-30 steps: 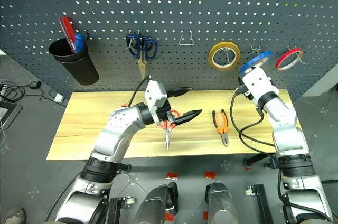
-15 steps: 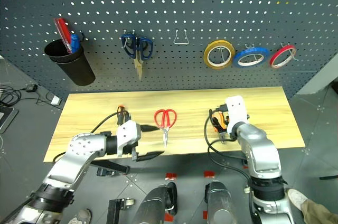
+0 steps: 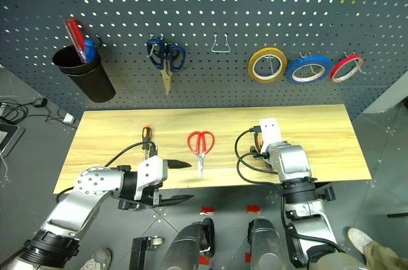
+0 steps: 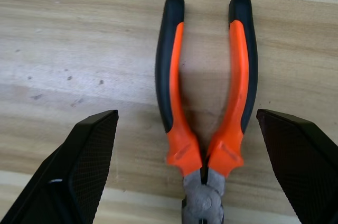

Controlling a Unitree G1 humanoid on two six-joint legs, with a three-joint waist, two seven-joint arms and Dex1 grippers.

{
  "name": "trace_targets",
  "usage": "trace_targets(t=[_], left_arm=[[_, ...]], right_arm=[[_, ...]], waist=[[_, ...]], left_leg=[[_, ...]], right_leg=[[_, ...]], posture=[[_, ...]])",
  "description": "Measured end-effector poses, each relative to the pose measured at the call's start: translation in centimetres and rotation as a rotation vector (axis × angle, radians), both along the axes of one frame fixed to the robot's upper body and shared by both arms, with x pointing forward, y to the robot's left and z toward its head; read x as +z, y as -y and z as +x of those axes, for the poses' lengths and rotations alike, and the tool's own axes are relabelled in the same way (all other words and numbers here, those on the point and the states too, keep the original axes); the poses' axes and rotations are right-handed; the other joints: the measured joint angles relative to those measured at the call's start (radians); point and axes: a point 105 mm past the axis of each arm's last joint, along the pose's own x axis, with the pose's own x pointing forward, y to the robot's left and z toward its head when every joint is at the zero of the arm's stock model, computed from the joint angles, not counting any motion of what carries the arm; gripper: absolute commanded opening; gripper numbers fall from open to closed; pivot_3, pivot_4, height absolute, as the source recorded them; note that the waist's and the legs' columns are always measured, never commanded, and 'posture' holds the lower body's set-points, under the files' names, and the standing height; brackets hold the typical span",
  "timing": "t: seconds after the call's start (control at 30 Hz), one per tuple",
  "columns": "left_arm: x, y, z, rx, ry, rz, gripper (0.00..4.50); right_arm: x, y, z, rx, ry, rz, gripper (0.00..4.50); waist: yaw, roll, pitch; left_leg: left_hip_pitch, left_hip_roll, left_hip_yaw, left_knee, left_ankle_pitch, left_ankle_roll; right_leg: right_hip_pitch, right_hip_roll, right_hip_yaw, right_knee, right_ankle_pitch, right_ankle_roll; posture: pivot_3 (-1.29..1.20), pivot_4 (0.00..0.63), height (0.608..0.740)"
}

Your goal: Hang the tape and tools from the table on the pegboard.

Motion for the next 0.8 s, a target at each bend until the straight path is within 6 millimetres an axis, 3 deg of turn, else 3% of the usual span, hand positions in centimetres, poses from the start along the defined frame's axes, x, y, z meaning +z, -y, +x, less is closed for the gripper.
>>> trace_targets(t=[0.37, 0.47, 0.6, 0.8], left_arm=[[0.7, 0.7, 0.8, 0.028, 0.017, -0.052, 4.5], [1.1, 0.9, 1.3, 0.063, 0.008, -0.105, 4.5], [1.5, 0.3, 2.0, 0.117, -0.005, -0.142, 4.5], [2.5, -0.6, 3.3, 0.222, 0.017, -0.215, 4.5]], right_arm=[[-1.9, 0.2, 0.2, 0.004, -0.104, -0.018, 4.48], [-2.0, 0.4, 0.6, 0.02, -0.091, -0.038, 3.91], [-1.9, 0.2, 0.9, 0.046, -0.068, -0.045, 2.58], [-1.1, 0.4, 0.8, 0.067, 0.008, -0.047, 2.53]], waist=[[0.0, 0.0, 0.0], [-0.001, 0.0, 0.0], [-0.002, 0.0, 0.0], [-0.001, 0.0, 0.0]], left_leg=[[0.001, 0.002, 0.006, -0.002, 0.0, 0.0], [0.001, 0.002, 0.007, -0.002, 0.0, 0.0], [0.002, 0.002, 0.007, -0.002, 0.0, 0.0], [0.001, 0.003, 0.008, -0.002, 0.0, -0.001]], right_leg=[[-0.002, 0.001, 0.007, -0.001, 0.0, 0.0], [-0.002, 0.002, 0.008, -0.001, 0.0, 0.001], [-0.002, 0.002, 0.009, -0.001, 0.0, 0.001], [-0.003, 0.002, 0.009, -0.001, 0.0, 0.001]], posture=[[-0.24, 0.301, 0.74], [-0.24, 0.301, 0.74], [-0.24, 0.29, 0.74], [-0.25, 0.274, 0.74]])
